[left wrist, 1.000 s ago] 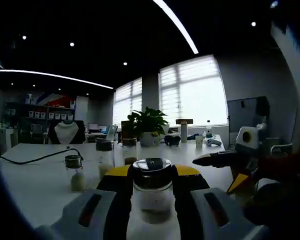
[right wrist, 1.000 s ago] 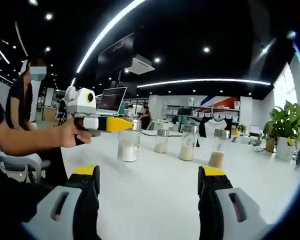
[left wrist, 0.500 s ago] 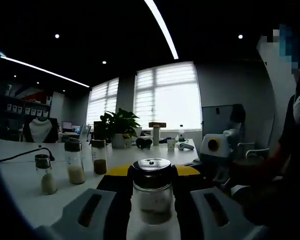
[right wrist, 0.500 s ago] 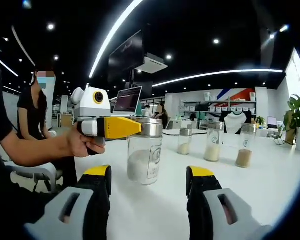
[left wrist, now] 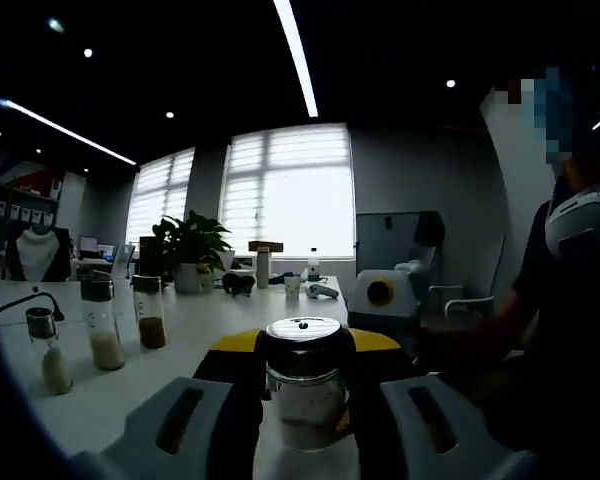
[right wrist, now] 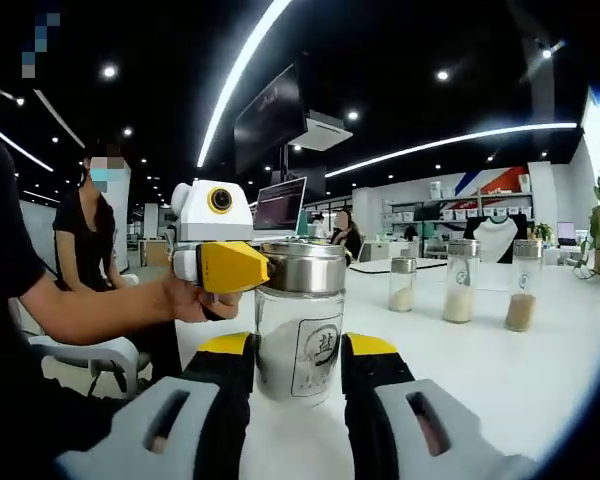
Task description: Rotate the seasoning bottle until the label or dispensing opening points toward the visible target arrow and the bottle remains upright within the marked orientation range
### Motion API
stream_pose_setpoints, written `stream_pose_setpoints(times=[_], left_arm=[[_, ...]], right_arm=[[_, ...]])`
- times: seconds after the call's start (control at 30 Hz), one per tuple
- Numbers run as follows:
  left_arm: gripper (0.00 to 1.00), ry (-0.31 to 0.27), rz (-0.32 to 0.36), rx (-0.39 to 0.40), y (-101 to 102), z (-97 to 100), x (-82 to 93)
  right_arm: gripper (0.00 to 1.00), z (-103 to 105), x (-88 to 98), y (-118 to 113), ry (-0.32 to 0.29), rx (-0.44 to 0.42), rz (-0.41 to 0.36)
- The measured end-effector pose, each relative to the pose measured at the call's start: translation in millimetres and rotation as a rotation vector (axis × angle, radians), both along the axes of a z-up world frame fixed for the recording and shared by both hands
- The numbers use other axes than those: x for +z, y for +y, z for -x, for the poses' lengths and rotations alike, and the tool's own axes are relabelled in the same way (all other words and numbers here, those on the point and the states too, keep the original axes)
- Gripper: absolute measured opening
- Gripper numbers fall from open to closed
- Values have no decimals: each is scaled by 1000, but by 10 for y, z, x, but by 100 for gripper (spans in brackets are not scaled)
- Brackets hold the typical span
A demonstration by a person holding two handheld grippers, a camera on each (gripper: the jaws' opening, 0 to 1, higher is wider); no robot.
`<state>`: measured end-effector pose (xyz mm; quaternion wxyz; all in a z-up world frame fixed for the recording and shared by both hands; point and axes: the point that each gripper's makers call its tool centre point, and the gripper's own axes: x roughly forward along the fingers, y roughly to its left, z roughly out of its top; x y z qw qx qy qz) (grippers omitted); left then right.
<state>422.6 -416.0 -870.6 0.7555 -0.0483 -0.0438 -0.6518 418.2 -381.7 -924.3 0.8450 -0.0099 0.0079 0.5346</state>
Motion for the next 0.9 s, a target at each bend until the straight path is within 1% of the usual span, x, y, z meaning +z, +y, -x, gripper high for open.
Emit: stream_pose_setpoints(times=[0.03, 0.1, 0.17, 0.23, 0.27, 0.33, 0.4, 0.47, 0.53, 0.57, 0.63, 0.7, 0.8, 0.87, 0.9], left_arm=[[32, 3, 12, -24, 1, 17, 10], [32, 6, 23, -34, 10, 16, 22], [32, 21, 26, -30, 8, 17, 32], [32, 60, 37, -6, -3, -5, 45], [32, 60, 38, -2, -7, -3, 48], [32, 48, 45, 38, -15, 1, 68], [32, 40, 26, 99, -12, -33, 48], [32, 81, 41, 168, 8, -89, 38], [32, 120, 75, 239, 22, -141, 23], [32, 119, 80, 279, 20, -149, 0], [32, 85, 75, 326, 10, -151, -20], [32, 76, 76, 378, -2, -176, -50], [32, 85, 74, 410, -29, -211, -109], [32, 100, 77, 418, -29, -232, -130], [32, 118, 86, 428, -23, -245, -141]], right_arm=[[32, 13, 6, 5, 2, 5, -2], [32, 26, 22, 12, 6, 9, -16], [31, 40, 31, 14, 30, 10, -37], [31, 47, 49, 6, 72, -5, -58], [31, 54, 55, 8, 73, -12, -57], [31, 47, 70, 6, 53, -41, -59], [31, -7, 51, -34, 43, -111, -29], [31, -52, 51, -66, 35, -163, -18], [31, -81, 33, -89, 62, -205, -17], [31, -101, 13, -105, 69, -232, -9], [31, -110, -7, -103, 55, -254, 6], [31, -140, -38, -115, 62, -289, 4], [31, -179, -96, -126, 78, -312, 10], [31, -199, -118, -143, 75, -326, 19], [31, -206, -126, -151, 68, -335, 26]])
